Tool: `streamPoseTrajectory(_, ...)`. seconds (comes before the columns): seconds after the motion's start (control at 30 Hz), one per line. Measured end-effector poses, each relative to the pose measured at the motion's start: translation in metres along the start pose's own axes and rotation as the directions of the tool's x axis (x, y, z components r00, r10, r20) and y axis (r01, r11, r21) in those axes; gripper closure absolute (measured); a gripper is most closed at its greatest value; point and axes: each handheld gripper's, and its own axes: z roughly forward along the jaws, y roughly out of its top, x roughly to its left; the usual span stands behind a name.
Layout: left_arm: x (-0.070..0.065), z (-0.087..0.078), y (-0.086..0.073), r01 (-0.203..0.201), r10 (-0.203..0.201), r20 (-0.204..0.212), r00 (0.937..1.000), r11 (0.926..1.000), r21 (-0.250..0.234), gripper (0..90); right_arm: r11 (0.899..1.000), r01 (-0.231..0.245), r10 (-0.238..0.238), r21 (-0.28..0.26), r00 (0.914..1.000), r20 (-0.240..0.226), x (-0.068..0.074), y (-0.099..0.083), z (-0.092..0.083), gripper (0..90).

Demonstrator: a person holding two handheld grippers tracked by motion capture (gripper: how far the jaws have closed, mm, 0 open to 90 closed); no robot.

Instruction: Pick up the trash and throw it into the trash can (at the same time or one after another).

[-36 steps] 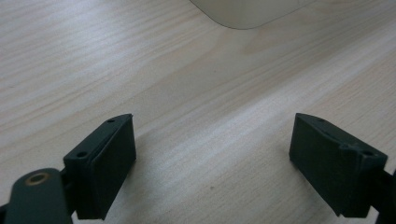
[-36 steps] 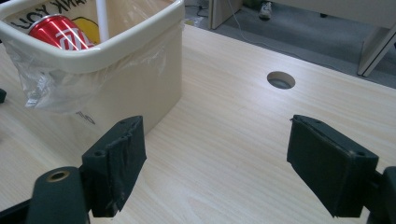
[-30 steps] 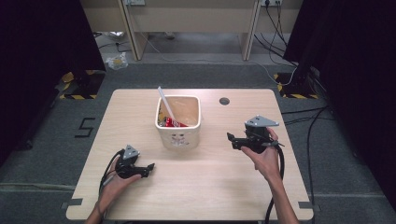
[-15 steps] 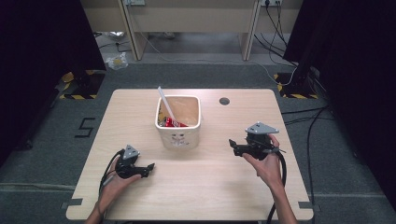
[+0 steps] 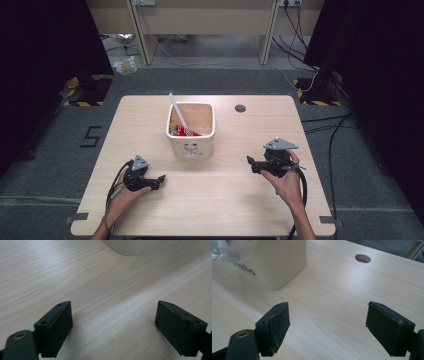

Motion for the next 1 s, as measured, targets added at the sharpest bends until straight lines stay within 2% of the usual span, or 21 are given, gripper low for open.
streamPoseTrajectory(0.53,0.0,0.0,0.0,0.0,0.0,0.0,1.0,1.0,0.0,13.6,0.999,-0.036,0.036,0.018,0.9992,-0.014,0.001,-0.027,0.007,19.3)
streamPoseTrajectory(1.0,0.0,0.0,0.0,0.0,0.0,0.0,1.0,1.0,0.0,13.6,0.997,-0.047,0.049,0.066,0.9985,-0.024,0.004,-0.051,0.012,18.8)
